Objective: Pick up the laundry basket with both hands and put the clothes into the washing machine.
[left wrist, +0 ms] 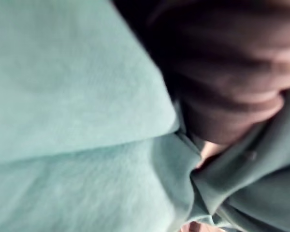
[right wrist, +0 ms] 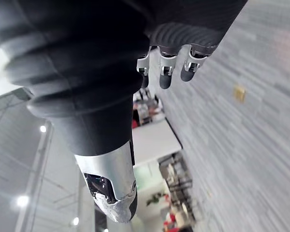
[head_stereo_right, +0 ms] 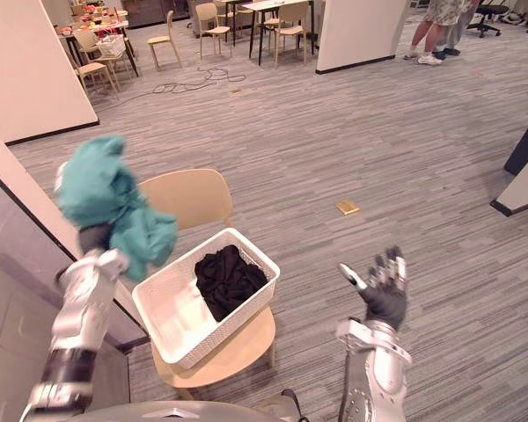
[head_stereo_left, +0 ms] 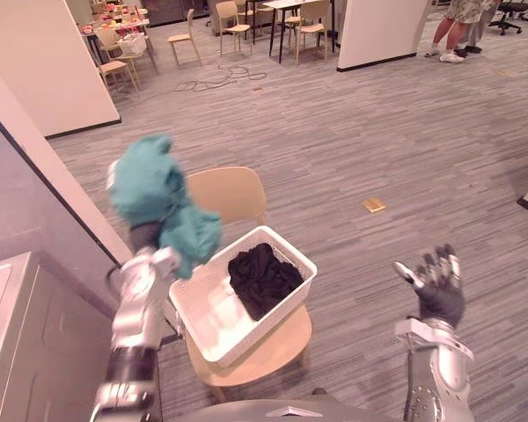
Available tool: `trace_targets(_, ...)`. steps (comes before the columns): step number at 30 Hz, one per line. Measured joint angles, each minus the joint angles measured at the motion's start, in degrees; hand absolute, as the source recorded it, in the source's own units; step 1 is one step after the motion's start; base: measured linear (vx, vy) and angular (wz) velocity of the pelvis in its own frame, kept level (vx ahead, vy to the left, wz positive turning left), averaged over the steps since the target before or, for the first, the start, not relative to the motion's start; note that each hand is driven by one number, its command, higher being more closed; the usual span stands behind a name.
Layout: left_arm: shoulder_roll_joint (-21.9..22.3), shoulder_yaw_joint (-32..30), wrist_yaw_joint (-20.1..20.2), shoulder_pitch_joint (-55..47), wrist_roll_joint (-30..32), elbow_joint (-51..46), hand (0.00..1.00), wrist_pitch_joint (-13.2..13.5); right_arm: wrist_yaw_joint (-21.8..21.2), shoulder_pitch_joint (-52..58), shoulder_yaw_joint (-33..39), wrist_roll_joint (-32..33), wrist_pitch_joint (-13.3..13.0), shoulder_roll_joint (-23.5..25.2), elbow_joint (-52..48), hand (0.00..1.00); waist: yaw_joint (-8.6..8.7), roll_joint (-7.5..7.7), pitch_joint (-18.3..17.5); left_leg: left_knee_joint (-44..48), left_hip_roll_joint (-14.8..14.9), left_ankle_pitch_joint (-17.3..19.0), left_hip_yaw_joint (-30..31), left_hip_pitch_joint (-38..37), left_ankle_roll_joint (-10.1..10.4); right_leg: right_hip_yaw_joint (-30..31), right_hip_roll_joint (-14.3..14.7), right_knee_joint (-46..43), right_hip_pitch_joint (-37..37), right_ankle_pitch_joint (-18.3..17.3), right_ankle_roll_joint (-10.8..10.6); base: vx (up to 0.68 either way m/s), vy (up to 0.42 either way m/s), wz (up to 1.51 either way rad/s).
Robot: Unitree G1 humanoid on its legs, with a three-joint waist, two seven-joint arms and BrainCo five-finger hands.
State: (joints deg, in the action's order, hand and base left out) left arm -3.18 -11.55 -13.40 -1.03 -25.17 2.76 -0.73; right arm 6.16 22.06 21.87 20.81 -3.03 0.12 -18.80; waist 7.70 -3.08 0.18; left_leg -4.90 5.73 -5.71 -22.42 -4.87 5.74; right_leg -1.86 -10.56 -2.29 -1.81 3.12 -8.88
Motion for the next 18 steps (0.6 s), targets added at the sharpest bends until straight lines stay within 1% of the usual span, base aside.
trace_targets(1,0.19,-2.05,0.38,-4.5,-0.07,-0.66,1.0,0.04,-0.35,1.16,1.66,-0.07,0.52,0.26,1.24,0.0,-0.29,0.12,-0.04,0.0,0.12,0.23,-0.27,-0.43,0.02,0.02,0.0,-0.02,0.26,-0.18,0.03,0.02,-0.01,-0.04)
trace_targets(2,0.45,-2.65,0.47,-6.46,-0.07,-0.91,1.0,0.04,-0.53,1.68,2.32,-0.1,0.69,0.48,2.28,0.0,-0.47,0.26,-0.06,0.0,0.25,0.31,-0.42,-0.61,0.01,-0.04,0.0,-0.02,0.71,-0.27,0.05,0.0,0.0,0.0)
trace_targets(3,1.4,-4.47,1.14,-9.75,0.07,-1.52,1.0,0.01,-0.8,3.02,3.7,-0.47,1.1,1.51,4.33,0.0,-1.28,0.85,0.05,0.0,0.32,0.51,-0.8,-1.07,-0.12,-0.19,-0.01,-0.15,0.89,-0.46,0.11,0.0,0.0,0.0)
trace_targets(5,2.93,-6.31,1.79,-14.08,0.22,-2.31,1.0,0.01,-0.87,4.81,4.96,-0.54,2.1,2.86,7.0,0.0,-2.06,1.52,-0.24,0.0,0.41,0.84,-0.92,-1.27,-0.29,-0.55,-0.06,-0.41,1.55,-0.77,0.16,0.0,-0.004,0.05)
trace_targets(6,4.17,-6.97,2.49,-17.05,-0.18,-2.29,1.0,-0.03,-0.91,6.36,5.86,-0.44,2.44,4.16,9.22,0.0,-2.83,1.81,-0.41,0.0,0.42,1.12,-0.9,-1.4,-0.38,-0.76,-0.15,-0.7,2.12,-1.07,0.14,0.01,-0.002,0.14)
trace_targets(8,6.79,-7.99,3.34,-21.56,-1.95,-2.25,1.0,-0.2,-0.84,7.09,7.04,-0.31,3.58,5.01,14.48,0.0,-3.21,2.05,-0.55,0.0,0.41,1.27,-0.65,-1.66,-0.43,-1.94,-0.49,-1.02,2.82,-1.63,0.04,0.02,-0.001,0.23)
trace_targets(9,8.56,-8.62,3.89,-23.43,-2.3,-1.62,1.0,-0.32,-0.73,7.26,8.07,-0.32,4.16,5.0,19.2,0.0,-3.94,2.42,-0.31,0.0,0.39,1.27,-0.13,-1.82,-0.43,-2.84,-0.68,-1.19,3.49,-2.01,0.0,0.02,-0.003,0.34)
trace_targets(10,9.08,-8.48,4.16,-24.19,-2.3,-0.15,1.0,-0.36,-0.62,7.31,9.17,-0.32,4.45,5.0,23.44,0.0,-4.53,2.44,-0.33,0.0,0.39,1.27,0.3,-1.93,-0.43,-3.85,-0.94,-1.3,4.04,-2.26,-0.17,0.0,-0.005,0.5)
trace_targets(11,9.19,-8.85,4.79,-24.38,-2.31,3.64,1.0,-0.49,-0.25,6.84,10.59,-0.41,4.79,4.98,29.75,0.0,-4.99,2.5,-0.35,0.0,0.47,1.26,0.7,-2.02,-0.44,-5.25,-1.21,-1.7,4.63,-2.93,-0.25,0.0,-0.004,0.49)
trace_targets(12,9.43,-9.14,5.0,-24.33,-2.31,5.8,1.0,-0.53,0.18,6.49,11.22,-0.41,4.89,4.96,32.99,0.0,-5.16,2.51,-0.36,0.0,0.56,1.26,0.69,-2.06,-0.44,-5.95,-1.32,-1.93,5.0,-3.23,-0.31,-0.01,-0.016,0.6)
trace_targets(14,9.77,-10.9,5.21,-24.25,-2.28,14.68,1.0,-0.97,0.33,4.0,14.38,-0.42,6.04,4.87,46.26,0.0,-6.03,2.89,-0.49,0.0,0.87,1.2,0.7,-2.23,-0.38,-8.2,-1.74,-2.93,5.86,-4.36,-0.18,0.0,-0.019,0.52)
trace_targets(15,9.73,-11.44,5.29,-24.05,-2.2,18.62,1.0,-1.07,0.33,2.86,15.35,-0.41,6.11,4.86,51.07,0.0,-6.49,2.79,-0.43,0.0,0.91,1.16,0.73,-2.21,-0.35,-8.81,-1.96,-3.43,6.01,-4.73,-0.27,0.01,-0.01,0.42)
trace_targets(16,9.62,-12.86,5.56,-23.58,-2.11,24.14,1.0,-1.55,0.27,1.24,16.73,-0.39,6.33,4.85,56.79,0.0,-7.02,3.3,-0.74,0.0,0.9,1.14,0.99,-2.09,-0.33,-9.72,-2.21,-3.9,6.24,-5.19,-0.19,0.0,-0.008,0.34)
trace_targets(17,9.52,-13.67,5.58,-23.26,-2.0,26.84,1.0,-1.82,0.26,0.65,16.91,-0.37,6.67,4.71,59.29,0.0,-7.21,3.3,-0.71,0.0,0.84,1.12,1.32,-2.01,-0.32,-10.04,-2.32,-4.15,6.37,-5.41,-0.24,0.01,-0.008,0.41)
trace_targets(18,9.26,-15.69,5.76,-22.42,-0.95,32.29,1.0,-2.25,0.25,-0.09,17.17,-0.4,7.25,4.62,62.9,0.0,-7.5,3.1,-0.47,0.0,0.61,1.11,2.37,-2.0,-0.34,-11.16,-2.54,-4.44,7.05,-6.21,-0.15,0.01,-0.008,0.38)
